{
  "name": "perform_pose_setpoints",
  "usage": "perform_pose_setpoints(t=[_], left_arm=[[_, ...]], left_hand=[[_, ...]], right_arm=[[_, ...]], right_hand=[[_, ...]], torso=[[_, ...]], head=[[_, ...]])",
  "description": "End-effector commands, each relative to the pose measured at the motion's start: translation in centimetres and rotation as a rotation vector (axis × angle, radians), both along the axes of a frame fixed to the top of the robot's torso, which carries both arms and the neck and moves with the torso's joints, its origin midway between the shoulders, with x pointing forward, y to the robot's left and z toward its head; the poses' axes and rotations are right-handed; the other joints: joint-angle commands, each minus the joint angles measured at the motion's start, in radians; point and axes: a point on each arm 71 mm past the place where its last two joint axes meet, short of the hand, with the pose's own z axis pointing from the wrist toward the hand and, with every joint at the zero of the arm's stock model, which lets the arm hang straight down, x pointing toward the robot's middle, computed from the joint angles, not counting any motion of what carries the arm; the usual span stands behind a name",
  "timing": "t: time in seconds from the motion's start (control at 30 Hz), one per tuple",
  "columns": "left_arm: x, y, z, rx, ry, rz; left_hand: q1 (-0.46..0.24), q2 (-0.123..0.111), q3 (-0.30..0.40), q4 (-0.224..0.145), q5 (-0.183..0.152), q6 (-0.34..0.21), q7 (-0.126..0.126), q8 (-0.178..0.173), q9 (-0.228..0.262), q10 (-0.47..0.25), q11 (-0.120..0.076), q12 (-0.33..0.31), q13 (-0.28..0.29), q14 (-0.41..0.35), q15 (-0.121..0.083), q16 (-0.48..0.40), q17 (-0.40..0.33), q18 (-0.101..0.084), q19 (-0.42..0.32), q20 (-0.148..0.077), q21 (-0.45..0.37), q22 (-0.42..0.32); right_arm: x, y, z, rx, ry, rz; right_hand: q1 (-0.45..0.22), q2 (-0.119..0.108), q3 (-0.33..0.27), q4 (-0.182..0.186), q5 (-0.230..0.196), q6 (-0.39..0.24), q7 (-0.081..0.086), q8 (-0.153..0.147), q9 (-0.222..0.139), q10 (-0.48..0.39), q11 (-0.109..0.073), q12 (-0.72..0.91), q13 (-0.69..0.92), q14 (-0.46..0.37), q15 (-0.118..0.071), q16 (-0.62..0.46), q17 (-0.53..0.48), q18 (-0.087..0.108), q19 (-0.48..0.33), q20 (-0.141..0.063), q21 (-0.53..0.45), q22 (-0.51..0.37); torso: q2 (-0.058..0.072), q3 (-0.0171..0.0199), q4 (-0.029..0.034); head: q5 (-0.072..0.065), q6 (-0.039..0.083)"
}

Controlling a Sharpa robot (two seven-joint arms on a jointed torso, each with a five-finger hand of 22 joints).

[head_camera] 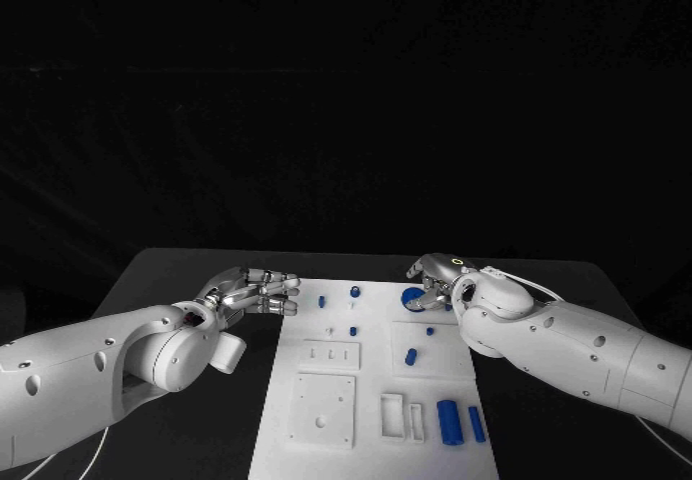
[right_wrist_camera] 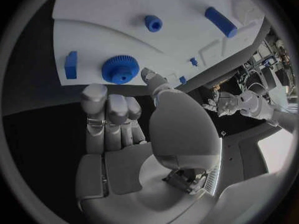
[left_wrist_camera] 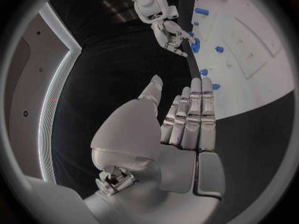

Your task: Assemble the parts on the task board

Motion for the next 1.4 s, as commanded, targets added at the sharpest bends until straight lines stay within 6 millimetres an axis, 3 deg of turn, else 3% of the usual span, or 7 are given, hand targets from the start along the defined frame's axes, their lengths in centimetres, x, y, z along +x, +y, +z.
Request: perform_pose_setpoints(t=[0.03, 0.13, 0.6, 0.73, 1.0, 1.13, 1.4], left_arm=[[-0.1, -0.2, 0.1, -0.001, -0.006, -0.012], [-0.1, -0.1, 0.1, -0.001, -0.005, -0.011], [0.0, 0.0, 0.1, 0.001, -0.005, -0.010], [0.0, 0.0, 0.1, 0.001, -0.005, -0.010], [0.0, 0.0, 0.1, 0.001, -0.004, -0.011], [0.0, 0.0, 0.0, 0.002, -0.003, -0.011], [0.0, 0.0, 0.0, 0.003, -0.002, -0.013]], left_hand=[[0.005, -0.007, 0.001, -0.002, -0.001, -0.004, -0.001, -0.002, -0.001, -0.005, 0.001, -0.004, 0.001, -0.004, 0.006, -0.006, -0.001, -0.014, -0.004, 0.002, 0.002, -0.002], [0.005, -0.007, 0.001, -0.002, -0.001, -0.004, -0.001, -0.002, -0.001, -0.005, 0.001, -0.004, 0.001, -0.004, 0.006, -0.006, -0.001, -0.014, -0.004, 0.002, 0.002, -0.002], [0.005, -0.007, 0.001, -0.002, -0.001, -0.004, -0.001, -0.002, -0.001, -0.005, 0.001, -0.004, 0.001, -0.004, 0.006, -0.006, -0.001, -0.014, -0.004, 0.002, 0.002, -0.002], [0.005, -0.007, 0.001, -0.002, -0.001, -0.004, -0.001, -0.002, -0.001, -0.005, 0.001, -0.004, 0.001, -0.004, 0.006, -0.006, -0.001, -0.014, -0.004, 0.002, 0.002, -0.002], [0.005, -0.007, 0.001, -0.002, -0.001, -0.004, -0.001, -0.002, -0.001, -0.005, 0.001, -0.004, 0.001, -0.004, 0.006, -0.006, -0.001, -0.014, -0.004, 0.002, 0.002, -0.002], [0.005, -0.007, 0.001, -0.002, -0.001, -0.004, -0.001, -0.002, -0.001, -0.005, 0.001, -0.004, 0.001, -0.004, 0.006, -0.006, -0.001, -0.014, -0.004, 0.002, 0.002, -0.002], [0.004, -0.006, 0.001, -0.001, -0.001, -0.002, -0.001, -0.001, -0.001, -0.006, 0.001, -0.004, 0.001, -0.004, 0.006, -0.006, -0.001, -0.014, -0.004, 0.002, 0.002, -0.002]], right_arm=[[0.0, -0.4, -0.7, 0.027, 0.062, 0.011], [0.1, -0.9, -1.1, 0.026, 0.069, 0.001], [0.3, -1.6, -1.6, 0.038, 0.078, -0.011], [0.3, -1.6, -1.6, 0.044, 0.079, -0.011], [0.3, -1.7, -1.6, 0.052, 0.078, -0.009], [0.3, -1.7, -1.5, 0.055, 0.071, -0.010], [0.3, -1.6, -1.3, 0.056, 0.039, -0.012]], right_hand=[[0.008, -0.001, 0.001, 0.003, 0.011, 0.010, -0.001, -0.004, -0.001, 0.000, 0.008, 0.005, 0.001, 0.001, 0.006, 0.006, 0.002, 0.018, 0.053, 0.007, 0.003, 0.001], [0.007, 0.001, 0.001, 0.000, 0.019, 0.015, -0.001, -0.004, -0.001, -0.001, 0.008, 0.006, 0.002, 0.001, 0.006, 0.007, 0.003, 0.017, 0.053, 0.006, 0.004, 0.002], [-0.009, 0.017, 0.009, -0.020, 0.027, 0.100, -0.007, 0.000, 0.003, 0.003, 0.004, 0.010, 0.005, 0.001, 0.003, 0.009, 0.006, 0.015, 0.054, 0.004, 0.008, 0.009], [-0.019, 0.024, 0.037, -0.032, 0.018, 0.179, -0.013, 0.002, 0.006, 0.004, 0.000, 0.012, 0.007, 0.001, 0.000, 0.007, 0.006, 0.013, 0.053, 0.001, 0.005, 0.010], [-0.042, 0.032, 0.111, -0.033, -0.026, 0.238, -0.025, 0.002, 0.007, 0.004, -0.009, 0.011, 0.010, 0.002, -0.006, 0.005, 0.006, 0.007, 0.053, -0.005, 0.002, 0.011], [-0.044, 0.035, 0.144, -0.038, -0.056, 0.256, -0.029, 0.002, 0.007, 0.005, -0.012, 0.012, 0.011, 0.002, -0.008, 0.004, 0.007, 0.005, 0.054, -0.007, 0.003, 0.013], [-0.045, 0.029, 0.142, -0.049, -0.045, 0.249, -0.028, 0.002, 0.007, 0.007, -0.011, 0.011, 0.012, 0.002, -0.008, 0.003, 0.007, 0.006, 0.054, -0.007, 0.000, 0.013]], torso=[[0.000, -0.0011, 0.0010], [-0.001, -0.0010, 0.0005], [0.000, -0.0004, 0.0012], [-0.001, -0.0016, 0.0012], [-0.001, -0.0020, 0.0015], [-0.001, -0.0021, 0.0011], [-0.001, -0.0019, 0.0015]], head=[[-0.003, -0.002], [-0.010, 0.001], [-0.013, -0.003], [-0.015, -0.003], [-0.015, -0.004], [-0.016, -0.005], [-0.017, -0.003]])
